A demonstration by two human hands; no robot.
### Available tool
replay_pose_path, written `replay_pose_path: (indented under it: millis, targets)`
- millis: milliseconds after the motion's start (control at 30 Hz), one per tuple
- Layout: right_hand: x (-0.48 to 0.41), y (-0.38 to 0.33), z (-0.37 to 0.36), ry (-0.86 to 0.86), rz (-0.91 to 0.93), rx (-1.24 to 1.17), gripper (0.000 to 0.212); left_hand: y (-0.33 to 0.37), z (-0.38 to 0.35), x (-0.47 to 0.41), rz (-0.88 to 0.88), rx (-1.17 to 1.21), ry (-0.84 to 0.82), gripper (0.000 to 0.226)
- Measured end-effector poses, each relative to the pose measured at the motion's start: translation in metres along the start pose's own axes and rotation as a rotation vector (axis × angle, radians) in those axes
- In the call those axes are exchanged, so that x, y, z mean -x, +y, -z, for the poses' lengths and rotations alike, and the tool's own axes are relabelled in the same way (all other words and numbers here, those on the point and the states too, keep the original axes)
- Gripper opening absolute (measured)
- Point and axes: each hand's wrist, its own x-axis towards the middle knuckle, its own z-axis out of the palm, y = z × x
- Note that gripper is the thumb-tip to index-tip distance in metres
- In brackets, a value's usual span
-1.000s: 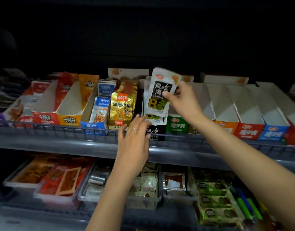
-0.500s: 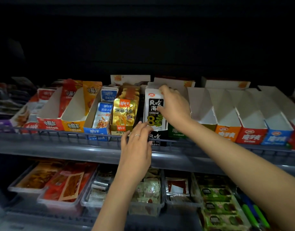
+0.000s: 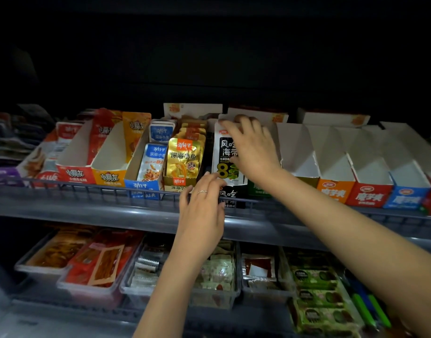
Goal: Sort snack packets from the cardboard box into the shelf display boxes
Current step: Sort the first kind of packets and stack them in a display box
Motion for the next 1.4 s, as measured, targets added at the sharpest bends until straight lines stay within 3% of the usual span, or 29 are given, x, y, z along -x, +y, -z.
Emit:
replay_pose_path:
  millis: [167,433,500,600,667,800,1100,1233,1333,1400]
  targets:
    - [-0.003,-0.001,0.001,0.011,-0.049,0.124,0.086,0.001,0.001,0.001,0.005,-0.004,-0.014,0.040]
    - [-0.001,-0.006,0.001,0.011,-0.085,0.018,0.083,-0.001,0.003,0.002,0.004,-0.006,-0.036,0.045]
    - [0.006,-0.005,0.003,0.074,-0.092,-0.041,0.076,-0.001,0.004,0.002,0.000,-0.012,-0.043,0.046]
    - [0.016,-0.003,0.010,0.141,-0.048,-0.112,0.047,-0.002,0.006,0.003,-0.005,-0.020,-0.044,0.049]
    - [0.019,-0.002,0.013,-0.018,0.048,-0.170,0.036,-0.002,0.006,0.004,-0.010,-0.028,-0.047,0.051]
    - [0.017,-0.006,0.012,-0.413,0.076,-0.144,0.040,-0.001,0.007,0.007,-0.016,-0.041,-0.058,0.054]
    - [0.019,-0.011,0.019,-0.569,0.046,-0.076,0.050,0.000,0.010,0.007,-0.014,-0.059,-0.093,0.057]
    - [0.039,-0.012,0.041,-0.305,0.078,-0.277,0.043,0.007,0.016,0.012,-0.033,-0.081,-0.074,0.058]
    - [0.079,-0.013,0.061,-0.050,0.143,-0.370,0.031,0.019,0.026,0.030,-0.072,-0.119,0.054,0.033]
    - [0.114,-0.010,0.067,-0.005,0.172,-0.457,0.027,0.030,0.030,0.051,-0.077,-0.147,0.068,0.018]
